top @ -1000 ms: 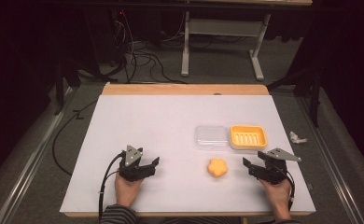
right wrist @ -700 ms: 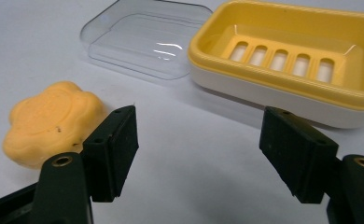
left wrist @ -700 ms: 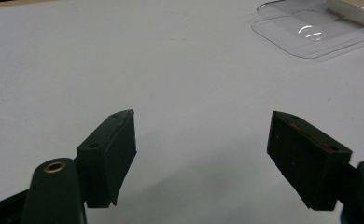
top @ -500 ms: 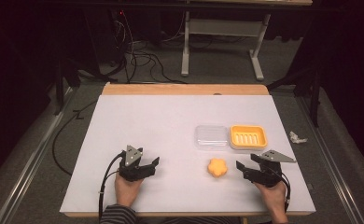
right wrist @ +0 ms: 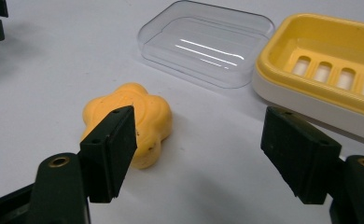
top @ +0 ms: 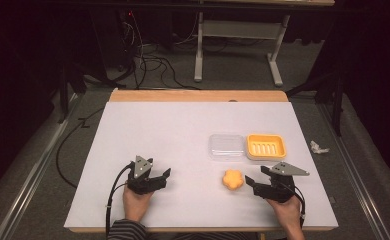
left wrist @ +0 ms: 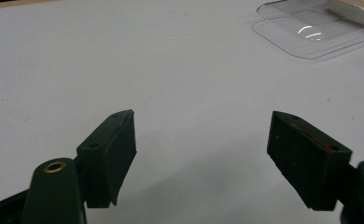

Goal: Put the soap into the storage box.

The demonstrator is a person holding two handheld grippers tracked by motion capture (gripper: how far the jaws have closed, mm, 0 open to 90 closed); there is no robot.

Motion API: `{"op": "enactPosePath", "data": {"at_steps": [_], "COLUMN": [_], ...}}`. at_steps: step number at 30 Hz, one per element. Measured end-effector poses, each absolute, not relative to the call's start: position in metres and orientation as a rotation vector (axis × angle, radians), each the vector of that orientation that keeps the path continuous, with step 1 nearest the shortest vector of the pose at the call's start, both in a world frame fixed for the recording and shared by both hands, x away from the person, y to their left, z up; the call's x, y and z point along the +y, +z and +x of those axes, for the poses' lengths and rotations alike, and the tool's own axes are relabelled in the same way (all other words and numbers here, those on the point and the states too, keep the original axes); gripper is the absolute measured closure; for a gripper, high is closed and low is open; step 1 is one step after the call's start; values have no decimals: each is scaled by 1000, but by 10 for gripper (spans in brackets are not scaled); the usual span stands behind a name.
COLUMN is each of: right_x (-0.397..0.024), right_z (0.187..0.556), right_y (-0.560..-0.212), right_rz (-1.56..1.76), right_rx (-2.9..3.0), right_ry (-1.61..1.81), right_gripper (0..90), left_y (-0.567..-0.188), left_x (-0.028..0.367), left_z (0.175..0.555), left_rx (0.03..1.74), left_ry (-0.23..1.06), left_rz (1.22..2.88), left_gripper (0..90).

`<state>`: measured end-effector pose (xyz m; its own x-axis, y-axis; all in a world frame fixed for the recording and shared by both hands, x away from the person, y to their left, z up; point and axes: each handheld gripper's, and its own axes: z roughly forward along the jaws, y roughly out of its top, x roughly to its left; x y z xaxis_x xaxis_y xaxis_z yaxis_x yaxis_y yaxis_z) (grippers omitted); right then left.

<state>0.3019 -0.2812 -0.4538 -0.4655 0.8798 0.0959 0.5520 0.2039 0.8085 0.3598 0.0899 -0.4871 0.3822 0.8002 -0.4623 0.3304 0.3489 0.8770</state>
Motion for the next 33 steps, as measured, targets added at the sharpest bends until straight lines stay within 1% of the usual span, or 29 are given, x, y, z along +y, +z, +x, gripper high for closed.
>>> {"op": "enactPosePath", "data": {"at_steps": [11, 19, 33], "right_x": [-253, -237, -218], "right_z": [309, 317, 330], "right_y": [-454, -456, -469], "right_rz": [1259, 1228, 1191], "right_rx": [2202, 2266, 2353], "right_ry": [1136, 1070, 919], "right_gripper": [223, 169, 158], "left_y": [-487, -487, -487], "left_x": [90, 90, 90], "left_z": [361, 360, 360], "left_rx": [1208, 1203, 1199], "left_ry": [422, 421, 420], "left_rz": [1230, 1231, 1233], "left_gripper": [245, 245, 245]}}
